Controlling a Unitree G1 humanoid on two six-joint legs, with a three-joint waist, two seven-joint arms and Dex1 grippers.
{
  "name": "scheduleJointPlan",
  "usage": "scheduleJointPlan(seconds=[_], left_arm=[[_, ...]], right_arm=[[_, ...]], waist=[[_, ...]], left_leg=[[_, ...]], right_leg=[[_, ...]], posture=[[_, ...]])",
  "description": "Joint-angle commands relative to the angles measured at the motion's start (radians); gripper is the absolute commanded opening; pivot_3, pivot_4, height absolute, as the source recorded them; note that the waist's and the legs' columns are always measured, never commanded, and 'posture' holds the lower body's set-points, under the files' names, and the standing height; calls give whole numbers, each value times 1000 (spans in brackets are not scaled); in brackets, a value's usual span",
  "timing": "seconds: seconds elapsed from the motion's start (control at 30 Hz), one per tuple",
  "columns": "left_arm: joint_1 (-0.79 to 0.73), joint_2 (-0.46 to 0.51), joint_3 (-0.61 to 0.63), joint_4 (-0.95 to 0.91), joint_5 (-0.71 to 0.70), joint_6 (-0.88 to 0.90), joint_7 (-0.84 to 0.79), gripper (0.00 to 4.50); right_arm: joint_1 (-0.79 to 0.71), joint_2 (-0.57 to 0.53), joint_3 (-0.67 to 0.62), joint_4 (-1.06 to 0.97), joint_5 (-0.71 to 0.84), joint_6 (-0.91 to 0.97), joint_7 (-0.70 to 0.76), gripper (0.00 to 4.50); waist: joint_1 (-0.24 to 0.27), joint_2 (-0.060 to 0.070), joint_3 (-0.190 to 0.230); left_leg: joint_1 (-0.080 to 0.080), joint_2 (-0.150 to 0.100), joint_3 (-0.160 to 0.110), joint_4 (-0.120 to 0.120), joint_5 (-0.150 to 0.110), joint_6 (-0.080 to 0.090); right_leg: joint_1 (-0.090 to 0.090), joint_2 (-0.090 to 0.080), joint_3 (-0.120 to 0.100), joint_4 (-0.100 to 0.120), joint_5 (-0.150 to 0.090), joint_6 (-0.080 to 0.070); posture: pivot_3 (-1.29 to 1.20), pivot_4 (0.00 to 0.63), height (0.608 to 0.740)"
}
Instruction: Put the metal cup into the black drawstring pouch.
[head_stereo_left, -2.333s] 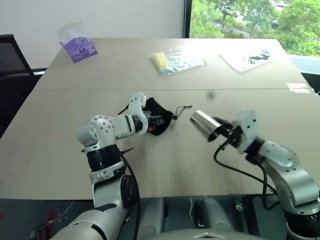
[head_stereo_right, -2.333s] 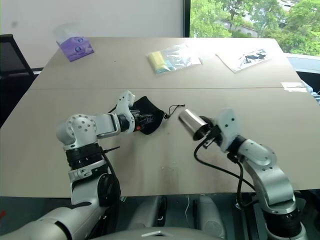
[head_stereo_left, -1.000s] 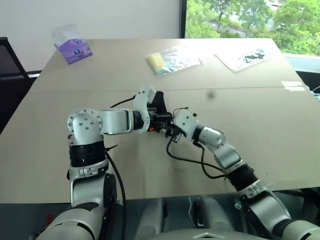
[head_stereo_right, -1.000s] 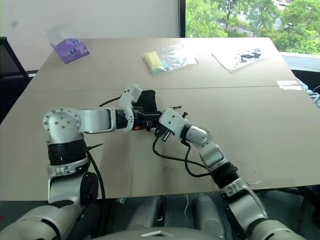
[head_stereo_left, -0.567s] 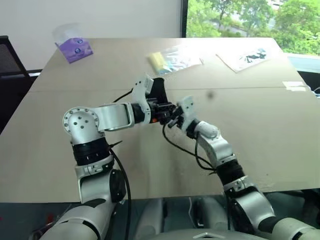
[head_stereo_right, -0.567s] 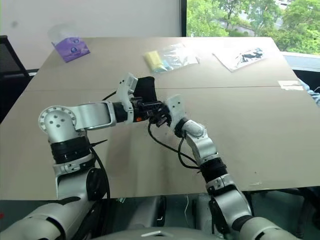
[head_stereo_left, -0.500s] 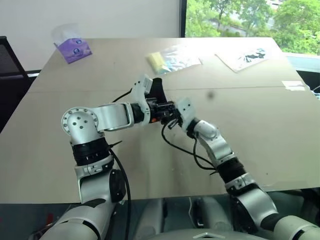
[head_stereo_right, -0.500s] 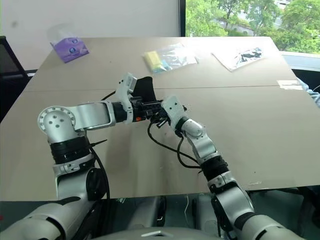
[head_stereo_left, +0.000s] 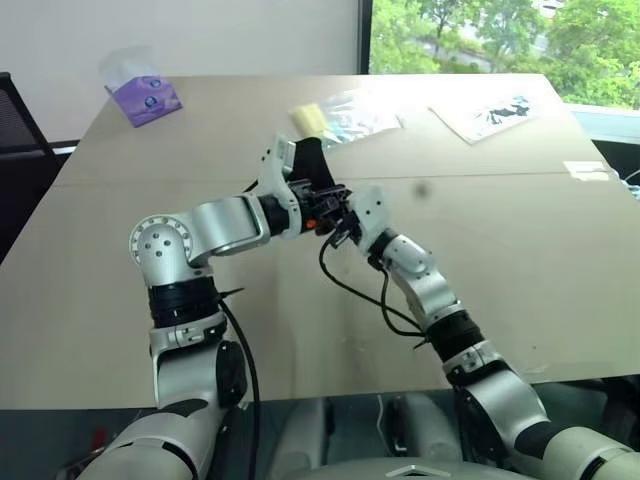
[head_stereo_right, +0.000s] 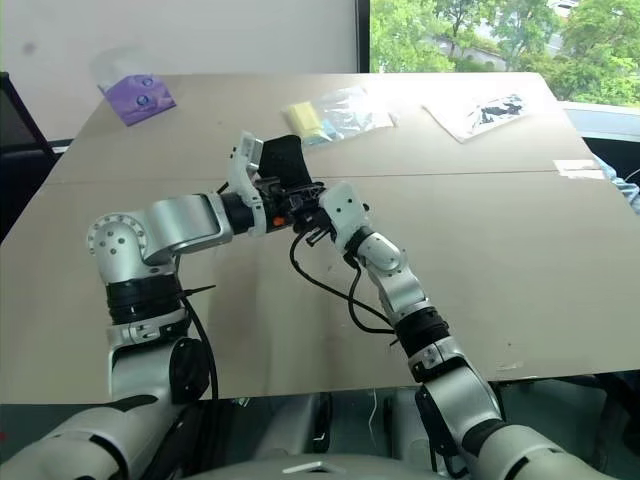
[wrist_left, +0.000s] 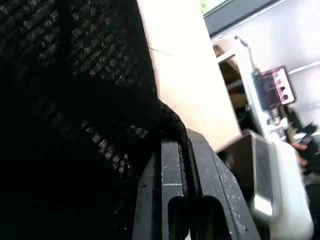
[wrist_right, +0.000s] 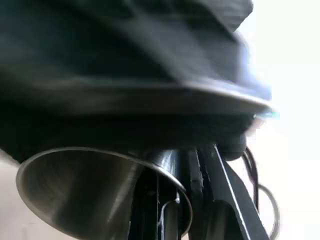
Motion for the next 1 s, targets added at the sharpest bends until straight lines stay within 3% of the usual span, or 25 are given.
scheduleJointPlan(seconds=[0.03, 0.07, 0.17, 0.2, 0.3, 0.4, 0.47, 0.6, 0.73, 0.9, 1.0], left_arm=[[-10, -2, -51, -48, -165, -105, 54, 0], [-14, -14, -54, -52, -169, -122, 61, 0], [-34, -48, -52, -68, -169, -159, 68, 0], [-39, -57, -50, -72, -169, -169, 74, 0], [-46, -67, -44, -79, -169, -184, 89, 0], [-30, -81, -18, -90, -169, -200, 112, 0], [-7, -92, -15, -110, -169, -201, 120, 0], [23, -97, -26, -143, -169, -213, 133, 0], [45, -40, -50, -157, -169, -203, 112, 0], [64, 147, -115, -167, -114, -162, 4, 0], [80, 201, -138, -160, -118, -183, -41, 0]], right_arm=[[-31, 140, -103, -36, 195, 84, 28, 54], [-50, 115, -42, 8, 102, 35, 7, 54], [-133, -8, 253, 201, -373, -198, -189, 54], [-147, -21, 289, 249, -437, -249, -220, 54], [-162, -1, 271, 335, -444, -323, -237, 54], [-125, 183, -65, 167, 127, -7, -40, 54], [-132, 213, -158, 102, 329, 120, 3, 54], [-122, 177, -133, 35, 436, 263, 105, 54], [-91, 150, -147, -32, 527, 373, 119, 54], [-26, 86, -133, -142, 577, 486, 137, 54], [-10, 78, -158, -171, 607, 523, 128, 54]], waist=[[15, 0, 0], [19, 0, 0], [3, 0, 1], [-3, 0, 1], [6, -1, 0], [14, -2, 1], [28, -3, 2], [17, -2, 2], [10, -2, 2], [11, -1, 2], [14, -1, 2]], left_leg=[[0, 0, 0, 1, 0, 0], [0, 0, 0, 1, 0, 0], [1, -1, 2, 1, 0, 0], [1, -1, 3, 0, 0, 0], [1, 0, 0, -1, 1, -1], [-2, 0, 0, 0, 1, -1], [-4, -1, -2, 2, 1, -1], [-4, -1, -5, 2, 1, -1], [0, 0, -1, -2, 1, -1], [0, -1, 0, -1, 1, -1], [0, -1, 0, -1, 1, -1]], right_leg=[[1, -1, -1, 0, 0, 0], [1, -1, -1, -1, 0, 0], [0, 0, 1, 1, 0, 0], [-2, 2, 1, 1, 0, 0], [-1, 2, 0, 1, 0, -1], [0, 1, 0, -2, 0, -1], [0, 0, -3, -2, 1, -1], [0, 0, -6, -2, 1, -1], [0, 3, -2, 0, 0, -2], [0, 3, -2, -1, 0, -1], [0, 4, -2, -1, 0, -2]], posture=[[0, 150, 740], [0, 150, 740], [0, 150, 740], [0, 150, 740], [0, 150, 740], [0, 150, 740], [0, 150, 740], [0, 150, 740], [0, 150, 740], [0, 150, 740], [0, 150, 740]])
